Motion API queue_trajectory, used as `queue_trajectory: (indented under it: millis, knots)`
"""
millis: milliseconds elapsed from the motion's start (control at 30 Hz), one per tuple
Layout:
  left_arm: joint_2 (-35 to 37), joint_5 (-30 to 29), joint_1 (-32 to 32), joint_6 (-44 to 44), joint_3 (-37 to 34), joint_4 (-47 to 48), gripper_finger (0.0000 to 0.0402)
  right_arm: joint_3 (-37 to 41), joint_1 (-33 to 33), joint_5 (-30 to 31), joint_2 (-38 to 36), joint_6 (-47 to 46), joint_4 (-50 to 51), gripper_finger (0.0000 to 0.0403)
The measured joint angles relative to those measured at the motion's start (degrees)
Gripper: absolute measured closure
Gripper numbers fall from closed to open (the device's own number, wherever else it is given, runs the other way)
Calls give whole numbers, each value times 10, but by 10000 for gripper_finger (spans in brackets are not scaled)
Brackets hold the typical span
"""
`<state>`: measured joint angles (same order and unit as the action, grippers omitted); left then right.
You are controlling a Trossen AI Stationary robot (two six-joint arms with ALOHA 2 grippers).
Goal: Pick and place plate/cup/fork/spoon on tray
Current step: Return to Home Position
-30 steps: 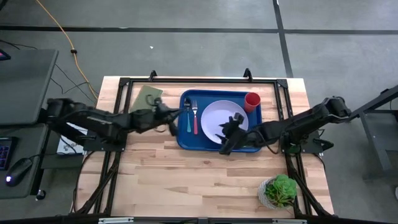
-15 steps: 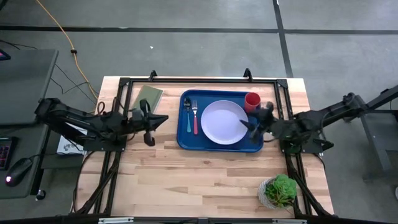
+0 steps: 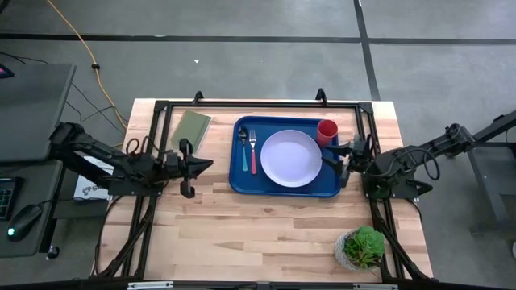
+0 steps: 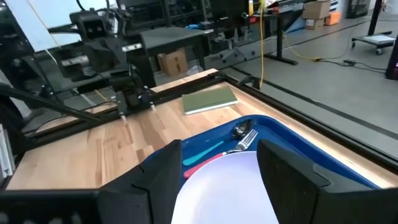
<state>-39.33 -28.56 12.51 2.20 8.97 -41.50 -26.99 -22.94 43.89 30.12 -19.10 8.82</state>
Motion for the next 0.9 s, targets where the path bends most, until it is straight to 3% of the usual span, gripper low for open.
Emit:
queue_trajectory:
  millis: [167, 367, 533, 733, 900]
  knots:
    - [73, -29, 24, 13, 0, 97, 401, 1, 0, 0, -3, 1, -1, 202]
    - [228, -78, 50, 7, 0, 252, 401, 1, 0, 0, -2, 1, 0, 202]
    - [336, -79, 64, -20, 0, 357, 401, 1, 0, 0, -2, 1, 0, 202]
    - [392, -72, 64, -19, 0, 400, 401, 1, 0, 1, -2, 1, 3, 202]
    - [391, -66, 64, -2, 15, 398, 401, 1, 0, 1, -2, 1, 3, 202]
